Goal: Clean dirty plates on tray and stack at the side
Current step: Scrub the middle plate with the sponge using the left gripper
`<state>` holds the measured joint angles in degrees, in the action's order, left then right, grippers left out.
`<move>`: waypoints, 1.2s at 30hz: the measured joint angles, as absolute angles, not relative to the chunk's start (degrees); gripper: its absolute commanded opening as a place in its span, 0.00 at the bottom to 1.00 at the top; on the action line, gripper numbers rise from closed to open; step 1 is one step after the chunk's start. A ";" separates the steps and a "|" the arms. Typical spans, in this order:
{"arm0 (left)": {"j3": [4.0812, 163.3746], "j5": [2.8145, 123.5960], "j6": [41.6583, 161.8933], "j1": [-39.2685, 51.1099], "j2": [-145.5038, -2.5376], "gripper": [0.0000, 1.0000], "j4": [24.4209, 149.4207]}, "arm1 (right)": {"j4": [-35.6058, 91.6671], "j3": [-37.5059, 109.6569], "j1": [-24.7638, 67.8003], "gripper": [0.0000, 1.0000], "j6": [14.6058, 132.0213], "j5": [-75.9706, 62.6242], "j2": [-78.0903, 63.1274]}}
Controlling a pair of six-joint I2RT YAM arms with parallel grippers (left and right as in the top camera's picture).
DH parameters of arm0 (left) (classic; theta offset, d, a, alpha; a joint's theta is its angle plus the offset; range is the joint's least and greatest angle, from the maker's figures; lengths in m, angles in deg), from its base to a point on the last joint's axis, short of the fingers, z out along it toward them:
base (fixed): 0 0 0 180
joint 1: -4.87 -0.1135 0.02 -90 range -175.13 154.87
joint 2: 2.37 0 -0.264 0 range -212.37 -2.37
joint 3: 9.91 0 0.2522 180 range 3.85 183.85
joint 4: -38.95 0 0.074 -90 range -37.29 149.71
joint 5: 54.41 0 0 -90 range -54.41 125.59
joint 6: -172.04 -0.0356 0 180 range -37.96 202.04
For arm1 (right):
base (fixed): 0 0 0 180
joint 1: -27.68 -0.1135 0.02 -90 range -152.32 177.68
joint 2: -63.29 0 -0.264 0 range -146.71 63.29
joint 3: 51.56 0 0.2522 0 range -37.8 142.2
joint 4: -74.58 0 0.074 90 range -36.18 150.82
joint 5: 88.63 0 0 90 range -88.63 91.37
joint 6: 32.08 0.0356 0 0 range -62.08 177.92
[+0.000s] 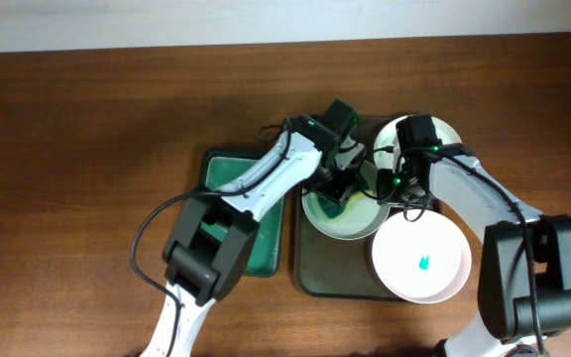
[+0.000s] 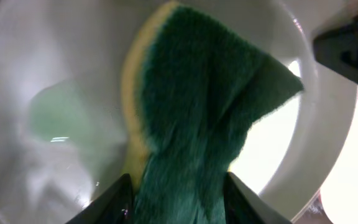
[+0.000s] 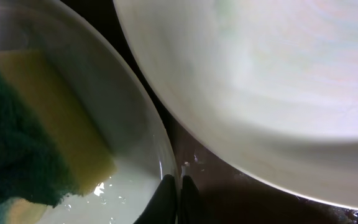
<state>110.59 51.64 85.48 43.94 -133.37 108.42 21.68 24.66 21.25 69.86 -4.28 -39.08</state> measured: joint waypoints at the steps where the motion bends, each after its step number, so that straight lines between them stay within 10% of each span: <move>1: 110.59 51.64 85.57 44.22 -133.94 0.00 108.02 | 21.66 24.66 21.25 0.04 69.90 -4.28 -39.08; 36: 111.44 74.40 107.95 44.62 -139.93 0.00 90.98 | 20.94 24.15 21.90 0.04 71.24 -2.07 -39.10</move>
<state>111.44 74.40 107.95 44.62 -139.93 90.98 20.94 24.15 21.90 71.24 -2.07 -39.10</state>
